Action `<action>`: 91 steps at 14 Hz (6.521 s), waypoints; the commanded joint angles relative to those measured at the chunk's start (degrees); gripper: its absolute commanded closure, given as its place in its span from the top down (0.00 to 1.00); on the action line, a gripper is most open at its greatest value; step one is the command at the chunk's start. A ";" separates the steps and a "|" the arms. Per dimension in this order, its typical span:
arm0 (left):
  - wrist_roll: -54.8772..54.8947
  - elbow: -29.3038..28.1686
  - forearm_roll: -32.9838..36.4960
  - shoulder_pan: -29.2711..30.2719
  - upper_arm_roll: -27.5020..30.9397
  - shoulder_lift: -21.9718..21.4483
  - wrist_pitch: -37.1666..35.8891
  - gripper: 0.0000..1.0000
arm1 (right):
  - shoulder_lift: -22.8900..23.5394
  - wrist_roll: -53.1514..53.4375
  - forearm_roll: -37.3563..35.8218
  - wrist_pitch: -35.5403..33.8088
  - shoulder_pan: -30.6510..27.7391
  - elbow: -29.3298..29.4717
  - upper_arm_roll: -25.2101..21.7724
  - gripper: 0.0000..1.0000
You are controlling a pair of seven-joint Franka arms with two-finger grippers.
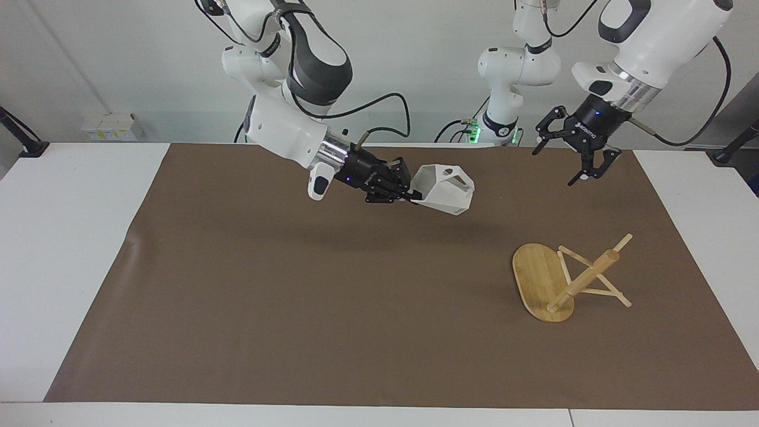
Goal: Hang cup on rack
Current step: 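Lift the white cup with the right gripper toward the wooden rack, then grasp the cup with the left gripper while the right gripper holds it, then lift the cup with the left gripper while the right gripper withdraws, then move the cup with the left gripper onto a peg of the rack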
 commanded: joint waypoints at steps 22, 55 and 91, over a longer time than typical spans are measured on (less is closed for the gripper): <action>25.54 -17.18 -30.06 -7.46 0.57 -1.26 9.01 1.00 | -0.84 9.44 -5.06 -11.55 -1.20 3.15 0.68 0.00; 21.76 -15.86 -32.97 -9.13 0.48 -1.62 15.43 0.00 | -1.28 8.91 -5.76 -9.09 -0.85 3.59 0.95 1.00; -29.66 -19.12 0.52 -9.05 0.66 3.48 35.38 0.00 | -12.88 5.83 -61.92 -24.90 -4.98 3.41 -28.85 1.00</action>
